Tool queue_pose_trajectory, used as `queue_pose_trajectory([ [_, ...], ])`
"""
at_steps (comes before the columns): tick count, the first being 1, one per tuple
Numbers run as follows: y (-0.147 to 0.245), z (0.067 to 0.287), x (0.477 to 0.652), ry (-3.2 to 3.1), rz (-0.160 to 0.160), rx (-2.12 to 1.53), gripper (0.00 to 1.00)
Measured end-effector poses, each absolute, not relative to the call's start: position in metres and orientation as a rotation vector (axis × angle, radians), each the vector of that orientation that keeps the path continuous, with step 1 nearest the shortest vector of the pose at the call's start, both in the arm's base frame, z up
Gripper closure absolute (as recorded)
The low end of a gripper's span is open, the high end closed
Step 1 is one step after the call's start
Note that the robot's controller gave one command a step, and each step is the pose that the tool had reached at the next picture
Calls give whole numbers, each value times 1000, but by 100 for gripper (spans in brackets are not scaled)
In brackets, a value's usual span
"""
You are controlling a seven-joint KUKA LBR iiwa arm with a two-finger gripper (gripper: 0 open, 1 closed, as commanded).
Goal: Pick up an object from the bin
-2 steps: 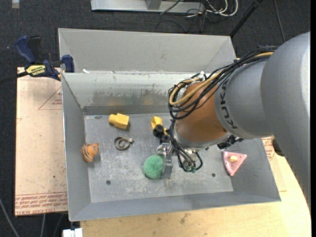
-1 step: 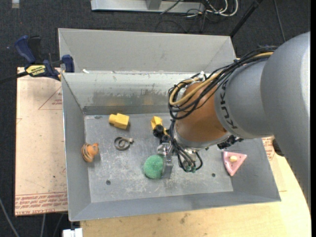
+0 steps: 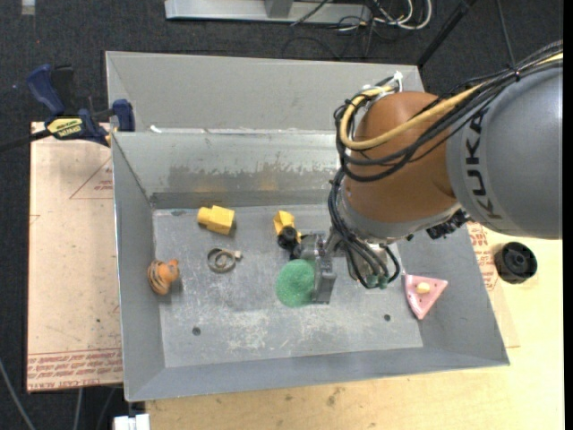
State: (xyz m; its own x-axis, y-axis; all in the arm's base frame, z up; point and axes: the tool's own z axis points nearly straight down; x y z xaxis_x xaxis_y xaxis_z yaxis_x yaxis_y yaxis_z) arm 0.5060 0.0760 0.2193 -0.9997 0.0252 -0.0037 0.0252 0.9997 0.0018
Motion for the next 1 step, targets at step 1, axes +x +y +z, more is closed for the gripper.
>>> queue_pose_trajectory([
  [1,76,219,506,3139,2,40,0],
])
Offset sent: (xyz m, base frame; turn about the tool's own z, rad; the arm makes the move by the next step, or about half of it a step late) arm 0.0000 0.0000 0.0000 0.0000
